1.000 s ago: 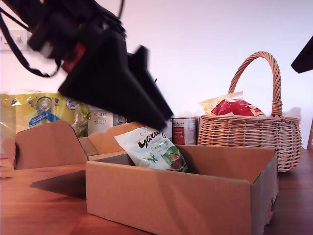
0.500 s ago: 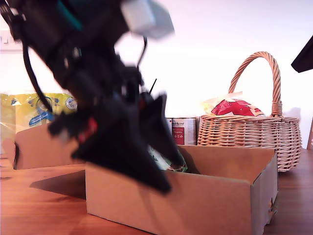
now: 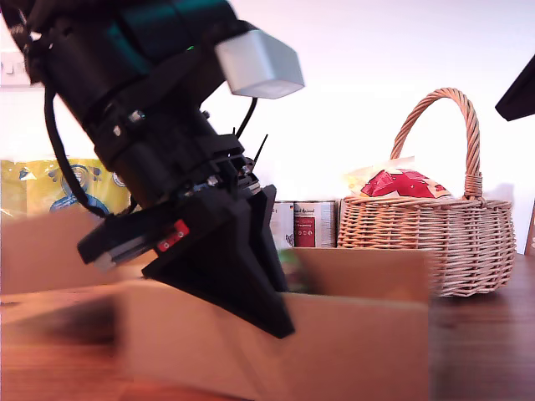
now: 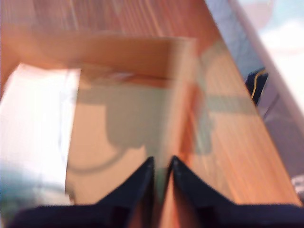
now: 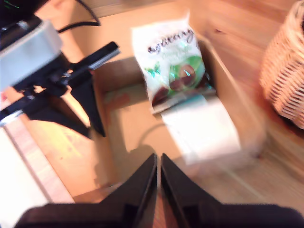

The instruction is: Move the bags of Easter eggs from the cardboard box on the left into the woven basket on the right side.

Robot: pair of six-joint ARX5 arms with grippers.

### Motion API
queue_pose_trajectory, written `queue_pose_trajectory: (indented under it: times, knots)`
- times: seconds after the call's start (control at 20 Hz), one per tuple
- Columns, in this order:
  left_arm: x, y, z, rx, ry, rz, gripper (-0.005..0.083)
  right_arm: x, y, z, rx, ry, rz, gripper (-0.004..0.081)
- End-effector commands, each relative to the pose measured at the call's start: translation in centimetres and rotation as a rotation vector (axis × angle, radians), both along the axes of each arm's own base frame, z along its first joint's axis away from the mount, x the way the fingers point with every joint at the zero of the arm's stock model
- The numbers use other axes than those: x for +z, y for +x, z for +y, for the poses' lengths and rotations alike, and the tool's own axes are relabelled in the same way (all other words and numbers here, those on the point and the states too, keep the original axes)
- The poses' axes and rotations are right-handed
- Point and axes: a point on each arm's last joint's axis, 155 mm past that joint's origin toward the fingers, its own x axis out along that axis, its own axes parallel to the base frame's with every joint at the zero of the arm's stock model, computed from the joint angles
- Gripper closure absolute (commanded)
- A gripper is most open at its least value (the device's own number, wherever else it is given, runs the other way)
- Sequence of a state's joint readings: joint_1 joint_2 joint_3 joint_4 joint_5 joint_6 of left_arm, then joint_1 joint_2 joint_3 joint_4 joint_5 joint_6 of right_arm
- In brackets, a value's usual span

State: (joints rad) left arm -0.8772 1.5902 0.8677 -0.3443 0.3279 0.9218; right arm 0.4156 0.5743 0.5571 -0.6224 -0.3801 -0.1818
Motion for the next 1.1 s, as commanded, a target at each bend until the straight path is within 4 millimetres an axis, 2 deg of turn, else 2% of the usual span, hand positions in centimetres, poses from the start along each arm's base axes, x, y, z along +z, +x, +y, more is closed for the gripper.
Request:
queue_pose_trajectory:
  times: [0.0,0.2,0.6,0.8,0.95,1.05]
  knots:
    - [-1.8,-0.1,2.1,0.03,0.09,0.017,0.0794,1.3,0.2,0.2,0.006,0.016,-0.03,0.0783]
    - [-2.9,0.2,4.8,-0.015,0.215,-0.033,0.0794,1.7,0.1,0.4,0.014,0.024,-0.033,0.0783]
    - [-4.0,2.6,10.8,0.117,0.364,0.007,0.0794,2.0,-0.2,0.7,0.035,0.04,-0.032,0.0783]
    - [-4.0,4.0,12.6,0.191,0.375,0.019,0.0794,2.1,-0.6,1.0,0.057,0.053,-0.026,0.0783]
    - [-4.2,3.9,13.9,0.219,0.399,0.054,0.079,2.1,-0.6,1.1,0.058,0.054,-0.025,0.0783]
    - [-4.2,3.6,14.0,0.218,0.403,0.064,0.0723,2.2,-0.6,1.1,0.061,0.057,-0.023,0.0783]
